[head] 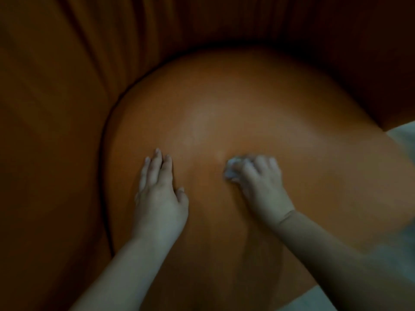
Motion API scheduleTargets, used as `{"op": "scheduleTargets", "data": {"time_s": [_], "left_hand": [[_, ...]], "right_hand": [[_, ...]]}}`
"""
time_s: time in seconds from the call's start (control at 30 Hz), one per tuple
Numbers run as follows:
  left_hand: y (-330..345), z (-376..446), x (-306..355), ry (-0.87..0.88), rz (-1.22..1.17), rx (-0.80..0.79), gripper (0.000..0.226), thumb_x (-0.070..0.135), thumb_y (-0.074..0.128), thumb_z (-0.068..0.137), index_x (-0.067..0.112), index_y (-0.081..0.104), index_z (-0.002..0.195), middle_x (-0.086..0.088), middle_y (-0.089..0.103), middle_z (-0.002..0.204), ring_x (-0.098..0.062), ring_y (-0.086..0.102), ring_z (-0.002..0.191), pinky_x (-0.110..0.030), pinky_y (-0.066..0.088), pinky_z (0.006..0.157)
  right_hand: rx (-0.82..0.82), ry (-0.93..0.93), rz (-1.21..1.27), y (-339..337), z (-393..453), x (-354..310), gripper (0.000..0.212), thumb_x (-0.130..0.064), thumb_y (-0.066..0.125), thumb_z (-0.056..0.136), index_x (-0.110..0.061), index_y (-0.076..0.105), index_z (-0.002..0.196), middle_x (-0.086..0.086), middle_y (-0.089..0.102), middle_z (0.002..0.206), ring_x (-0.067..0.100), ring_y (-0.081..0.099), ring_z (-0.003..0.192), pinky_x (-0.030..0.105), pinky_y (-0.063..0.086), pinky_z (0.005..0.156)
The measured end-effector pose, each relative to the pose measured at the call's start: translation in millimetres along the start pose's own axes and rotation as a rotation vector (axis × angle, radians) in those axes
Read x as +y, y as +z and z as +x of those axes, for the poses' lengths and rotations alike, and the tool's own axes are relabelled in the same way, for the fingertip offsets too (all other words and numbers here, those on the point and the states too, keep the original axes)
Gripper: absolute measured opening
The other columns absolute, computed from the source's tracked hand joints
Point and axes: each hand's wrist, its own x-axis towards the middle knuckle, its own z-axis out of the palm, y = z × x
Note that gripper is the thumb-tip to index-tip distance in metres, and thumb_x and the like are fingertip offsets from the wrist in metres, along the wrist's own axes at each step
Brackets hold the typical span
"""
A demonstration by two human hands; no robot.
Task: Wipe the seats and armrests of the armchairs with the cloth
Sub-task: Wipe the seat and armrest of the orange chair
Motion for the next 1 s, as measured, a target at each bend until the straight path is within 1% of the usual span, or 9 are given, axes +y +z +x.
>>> {"op": "scheduleTargets", "data": {"time_s": [0.07, 0.2, 0.33, 0.47, 0.6, 0.73, 0.8, 0.87, 1.0], "left_hand": [[-1.3, -3.9, -0.1, 0.018, 0.025, -0.024, 0.070, 0.025, 0.052, 0.095, 0.025, 0.015, 0.154, 0.015, -0.004, 0.161, -0.007, -0.009, 0.146, -0.032, 0.008, 0.117], [-15.7, -17.0, 11.0, 0.062, 0.122, -0.095, 0.070, 0.031, 0.052, 0.094, 0.026, 0.014, 0.154, 0.014, -0.002, 0.161, -0.011, -0.008, 0.147, -0.040, 0.010, 0.118], [-57.5, -43.1, 34.8, 0.123, 0.171, -0.134, 0.068, 0.033, 0.049, 0.096, 0.025, 0.015, 0.154, 0.008, 0.009, 0.161, -0.015, -0.003, 0.148, -0.040, 0.007, 0.119], [-123.8, -75.3, 61.7, 0.243, 0.238, -0.092, 0.066, 0.033, 0.050, 0.095, 0.022, 0.019, 0.153, 0.004, 0.020, 0.160, -0.017, 0.007, 0.148, -0.038, 0.015, 0.120], [-195.7, -112.5, 79.8, 0.356, 0.316, -0.030, 0.066, 0.035, 0.050, 0.095, 0.023, 0.021, 0.153, 0.006, 0.023, 0.158, -0.016, 0.010, 0.147, -0.035, 0.015, 0.120], [-256.4, -143.7, 85.3, 0.441, 0.342, 0.010, 0.064, 0.037, 0.051, 0.095, 0.023, 0.026, 0.152, 0.006, 0.027, 0.157, -0.016, 0.011, 0.147, -0.036, 0.017, 0.118], [-282.7, -151.5, 80.4, 0.470, 0.343, 0.028, 0.062, 0.036, 0.054, 0.094, 0.025, 0.030, 0.150, 0.007, 0.030, 0.155, -0.015, 0.014, 0.146, -0.037, 0.020, 0.115], [-310.2, -153.9, 67.9, 0.486, 0.346, 0.041, 0.061, 0.035, 0.058, 0.092, 0.025, 0.036, 0.148, 0.007, 0.034, 0.153, -0.016, 0.020, 0.144, -0.040, 0.026, 0.112], [-367.0, -141.1, 21.5, 0.496, 0.364, 0.072, 0.058, 0.027, 0.067, 0.086, 0.018, 0.049, 0.141, -0.003, 0.045, 0.147, -0.028, 0.034, 0.137, -0.044, 0.030, 0.111]], "right_hand": [[0.031, 0.241, 0.059, -9.4, 3.4, 14.0, 0.024, -0.016, 0.071, 0.084, -0.011, 0.065, 0.107, 0.015, 0.058, 0.106, 0.038, 0.050, 0.089, 0.047, 0.044, 0.078], [-0.006, 0.349, 0.180, -35.5, 8.1, 0.3, 0.023, -0.021, 0.063, 0.091, -0.018, 0.062, 0.113, 0.005, 0.053, 0.114, 0.027, 0.042, 0.095, 0.039, 0.038, 0.087], [-0.022, 0.456, 0.341, -82.9, 3.1, -20.2, 0.024, -0.025, 0.059, 0.093, -0.023, 0.059, 0.118, 0.000, 0.049, 0.113, 0.021, 0.040, 0.102, 0.029, 0.033, 0.090], [0.088, 0.568, 0.443, -143.7, -14.6, -49.9, 0.023, -0.025, 0.059, 0.093, -0.025, 0.059, 0.116, -0.004, 0.046, 0.110, 0.020, 0.042, 0.110, 0.029, 0.037, 0.088], [0.191, 0.606, 0.565, -199.2, -27.3, -90.4, 0.022, -0.021, 0.061, 0.092, -0.026, 0.060, 0.113, -0.007, 0.044, 0.110, 0.021, 0.044, 0.110, 0.032, 0.055, 0.071], [0.192, 0.554, 0.575, -244.6, -20.1, -125.8, 0.023, -0.022, 0.062, 0.091, -0.026, 0.059, 0.114, -0.009, 0.043, 0.107, 0.023, 0.048, 0.108, 0.037, 0.055, 0.075], [0.235, 0.557, 0.616, -260.3, -11.0, -144.9, 0.022, -0.022, 0.062, 0.091, -0.026, 0.058, 0.112, -0.007, 0.043, 0.107, 0.027, 0.050, 0.106, 0.021, 0.053, 0.059], [0.268, 0.582, 0.689, -269.6, -1.6, -167.8, 0.019, -0.021, 0.062, 0.092, -0.028, 0.058, 0.109, -0.006, 0.044, 0.108, 0.031, 0.053, 0.102, 0.012, 0.047, 0.046], [0.324, 0.607, 0.727, -270.1, 14.0, -223.1, 0.020, -0.021, 0.062, 0.091, -0.033, 0.055, 0.105, -0.005, 0.045, 0.108, 0.031, 0.054, 0.100, 0.008, 0.045, 0.047]]}}
